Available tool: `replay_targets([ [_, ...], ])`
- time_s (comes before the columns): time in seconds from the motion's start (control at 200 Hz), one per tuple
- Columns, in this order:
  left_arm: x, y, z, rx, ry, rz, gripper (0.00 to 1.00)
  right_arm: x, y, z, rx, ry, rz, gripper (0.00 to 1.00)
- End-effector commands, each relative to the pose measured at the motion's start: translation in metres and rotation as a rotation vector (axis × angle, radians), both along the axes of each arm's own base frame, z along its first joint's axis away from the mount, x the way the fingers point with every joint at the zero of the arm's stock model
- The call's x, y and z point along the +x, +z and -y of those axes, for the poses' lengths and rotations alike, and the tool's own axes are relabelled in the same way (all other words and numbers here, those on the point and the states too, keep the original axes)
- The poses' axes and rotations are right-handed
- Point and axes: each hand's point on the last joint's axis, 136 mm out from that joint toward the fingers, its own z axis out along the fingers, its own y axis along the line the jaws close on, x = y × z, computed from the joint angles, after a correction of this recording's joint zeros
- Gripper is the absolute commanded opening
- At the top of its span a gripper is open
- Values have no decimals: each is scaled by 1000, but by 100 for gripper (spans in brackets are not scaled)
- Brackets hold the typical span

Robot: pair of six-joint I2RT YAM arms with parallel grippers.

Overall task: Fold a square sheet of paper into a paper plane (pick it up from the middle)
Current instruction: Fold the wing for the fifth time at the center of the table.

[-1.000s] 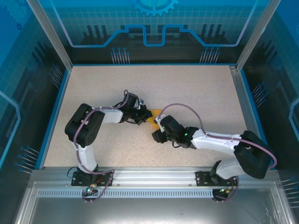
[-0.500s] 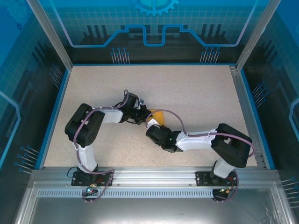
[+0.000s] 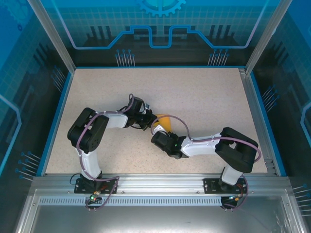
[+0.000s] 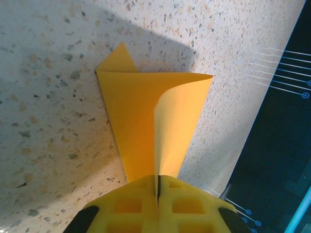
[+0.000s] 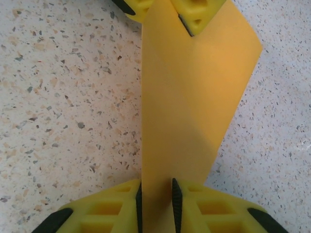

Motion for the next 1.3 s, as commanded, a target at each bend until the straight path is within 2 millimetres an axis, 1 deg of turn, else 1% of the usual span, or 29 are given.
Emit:
replay_targets([
  [0.0,6,15,1,-17,4,13,4,1,4,-3,-6,-12,18,21],
  [0.055,7,15,0,-16,6,16,5,1,4,-4,2,-11,14,17],
  [0.165,7,18,-1,-10,11,20,11,0,3,-4,37,-9,-12,7],
  [0.21,7,19,-3,-2,15,22,18,0,2,-5,63,-1,-32,5],
  [0.25,7,21,-5,8,20,32,23,-1,1,-7,94,10,-55,3],
  [0.31,6,27,-8,23,29,50,39,-4,-1,-13,156,44,-99,2],
  [0.4,6,34,-19,76,60,68,52,-5,-4,-14,238,60,-148,2],
  [0.475,5,42,-30,126,82,90,55,-5,-8,-12,281,58,-185,2],
  [0.535,5,47,-39,167,104,105,58,-6,-9,-12,317,70,-219,2],
  [0.64,3,53,-52,209,135,121,60,-5,-12,-11,390,62,-276,1],
  [0.745,1,57,-58,221,146,133,60,-2,-13,-5,470,33,-310,1],
  [0.81,-1,57,-60,226,145,135,60,0,-9,-3,528,24,-322,1],
  [0.97,-3,55,-57,206,133,135,60,2,-3,0,657,24,-394,1],
  [1.01,-2,56,-53,185,121,148,61,2,-1,-2,689,32,-419,1],
  [1.045,-2,56,-50,168,109,146,64,1,0,-1,705,37,-433,1],
  [1.105,-2,54,-43,144,84,130,66,0,0,0,703,38,-431,2],
  [1.13,-1,53,-40,131,75,124,67,4,3,-2,716,51,-408,2],
  [1.215,1,47,-29,92,55,89,68,5,2,-1,702,61,-397,2],
  [1.295,3,33,-23,87,49,25,69,5,0,-1,687,66,-392,3],
])
